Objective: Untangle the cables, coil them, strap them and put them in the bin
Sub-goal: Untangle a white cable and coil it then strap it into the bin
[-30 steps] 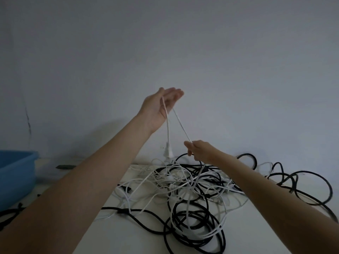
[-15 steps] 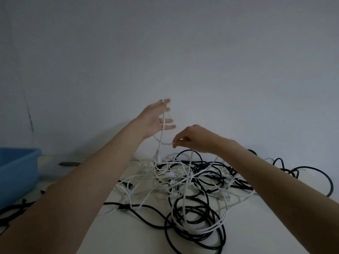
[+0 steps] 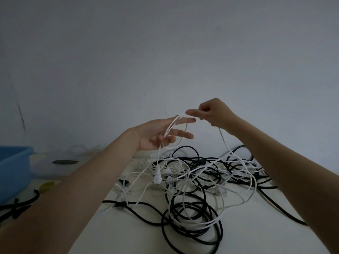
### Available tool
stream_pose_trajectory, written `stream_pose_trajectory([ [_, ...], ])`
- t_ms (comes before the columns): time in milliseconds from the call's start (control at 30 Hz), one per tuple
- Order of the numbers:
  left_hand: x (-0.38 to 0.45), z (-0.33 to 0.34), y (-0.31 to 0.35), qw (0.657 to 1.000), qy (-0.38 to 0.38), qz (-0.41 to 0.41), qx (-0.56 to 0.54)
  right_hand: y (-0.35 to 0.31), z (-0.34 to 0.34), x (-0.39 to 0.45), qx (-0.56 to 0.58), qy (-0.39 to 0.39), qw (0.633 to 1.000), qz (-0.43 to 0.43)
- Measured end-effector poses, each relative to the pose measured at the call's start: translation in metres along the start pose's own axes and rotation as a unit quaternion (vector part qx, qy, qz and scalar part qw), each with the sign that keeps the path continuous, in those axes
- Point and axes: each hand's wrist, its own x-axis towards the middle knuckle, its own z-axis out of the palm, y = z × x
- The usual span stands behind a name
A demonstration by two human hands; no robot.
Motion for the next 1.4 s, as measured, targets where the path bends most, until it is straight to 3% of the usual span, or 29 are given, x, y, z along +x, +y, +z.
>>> stream_pose_trajectory([
  [200,-0.013,-0.009,0.001,0.996,-0.044,-0.05,0.062,0.024,-0.03,0.0,-0.018,0.043,0.997,0.054],
  [300,-0.018,-0.014,0.0,0.993,-0.034,-0.069,0.085,0.018,-0.042,0.002,0.092,0.015,0.994,0.048],
  [400,-0.014,-0.009,0.0,0.994,-0.034,-0.062,0.083,0.008,-0.026,0.009,0.26,-0.035,0.964,0.052],
  [467,-0.012,-0.006,0.001,0.997,-0.04,-0.046,0.055,0.008,-0.011,0.012,0.229,-0.029,0.971,0.062],
  [533,-0.014,-0.005,0.003,0.998,-0.033,-0.029,0.036,0.014,0.003,0.011,0.175,0.03,0.98,0.088],
  [633,-0.019,-0.009,0.004,1.0,-0.01,-0.017,0.009,0.024,0.009,0.007,0.154,0.18,0.961,0.14],
  [700,-0.021,-0.01,0.003,1.0,-0.011,-0.019,-0.003,0.028,0.009,0.006,0.124,0.228,0.951,0.168],
  [767,-0.02,-0.006,0.003,0.999,-0.035,-0.014,0.002,0.027,0.014,0.005,0.051,0.179,0.961,0.202],
  [833,-0.016,0.002,0.005,0.997,-0.075,0.0,-0.003,0.027,0.025,0.005,-0.078,0.071,0.969,0.224],
  [933,-0.004,0.009,0.008,0.994,-0.087,0.046,-0.057,0.022,0.05,0.002,-0.16,-0.087,0.967,0.18],
  [1033,0.012,0.003,0.011,0.977,0.005,0.119,-0.175,0.011,0.059,-0.006,-0.076,-0.17,0.964,0.188],
  [1100,0.02,-0.003,0.011,0.959,0.087,0.158,-0.216,0.004,0.054,-0.01,-0.063,-0.202,0.966,0.147],
  [1233,0.025,-0.012,0.009,0.941,0.229,0.173,-0.179,-0.015,0.041,-0.021,-0.086,-0.21,0.974,0.001],
  [1400,0.017,-0.029,0.011,0.929,0.311,0.165,-0.113,-0.013,0.024,-0.029,-0.086,-0.232,0.969,-0.028],
])
